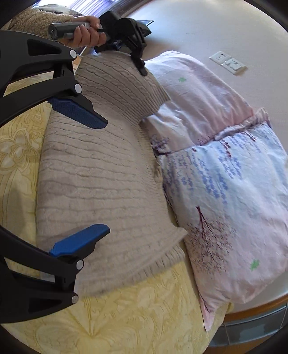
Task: Fold small clothes
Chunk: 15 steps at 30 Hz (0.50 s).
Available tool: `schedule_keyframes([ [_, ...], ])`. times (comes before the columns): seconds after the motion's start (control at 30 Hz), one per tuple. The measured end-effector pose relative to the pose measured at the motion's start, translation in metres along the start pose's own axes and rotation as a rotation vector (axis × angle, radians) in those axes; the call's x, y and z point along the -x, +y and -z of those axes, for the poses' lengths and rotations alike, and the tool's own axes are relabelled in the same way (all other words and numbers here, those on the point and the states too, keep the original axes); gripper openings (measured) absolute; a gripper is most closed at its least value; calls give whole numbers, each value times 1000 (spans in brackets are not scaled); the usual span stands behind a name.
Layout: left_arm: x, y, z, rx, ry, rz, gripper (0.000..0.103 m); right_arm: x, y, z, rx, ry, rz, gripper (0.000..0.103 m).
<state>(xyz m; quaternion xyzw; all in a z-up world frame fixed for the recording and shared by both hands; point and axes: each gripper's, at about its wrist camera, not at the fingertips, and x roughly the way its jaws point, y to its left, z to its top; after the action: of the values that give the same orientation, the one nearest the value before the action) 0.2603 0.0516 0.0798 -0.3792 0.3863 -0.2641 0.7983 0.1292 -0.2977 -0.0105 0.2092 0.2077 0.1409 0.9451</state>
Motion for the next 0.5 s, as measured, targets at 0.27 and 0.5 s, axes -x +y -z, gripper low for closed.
schedule_keyframes([
  [0.27,-61,-54,29,-62,94,76,16,12,-22,-2,-27,-25,25,90],
  [0.5,-138,-65,79,-51,287,74,19,21,-43,-7,-94,-44,17,90],
])
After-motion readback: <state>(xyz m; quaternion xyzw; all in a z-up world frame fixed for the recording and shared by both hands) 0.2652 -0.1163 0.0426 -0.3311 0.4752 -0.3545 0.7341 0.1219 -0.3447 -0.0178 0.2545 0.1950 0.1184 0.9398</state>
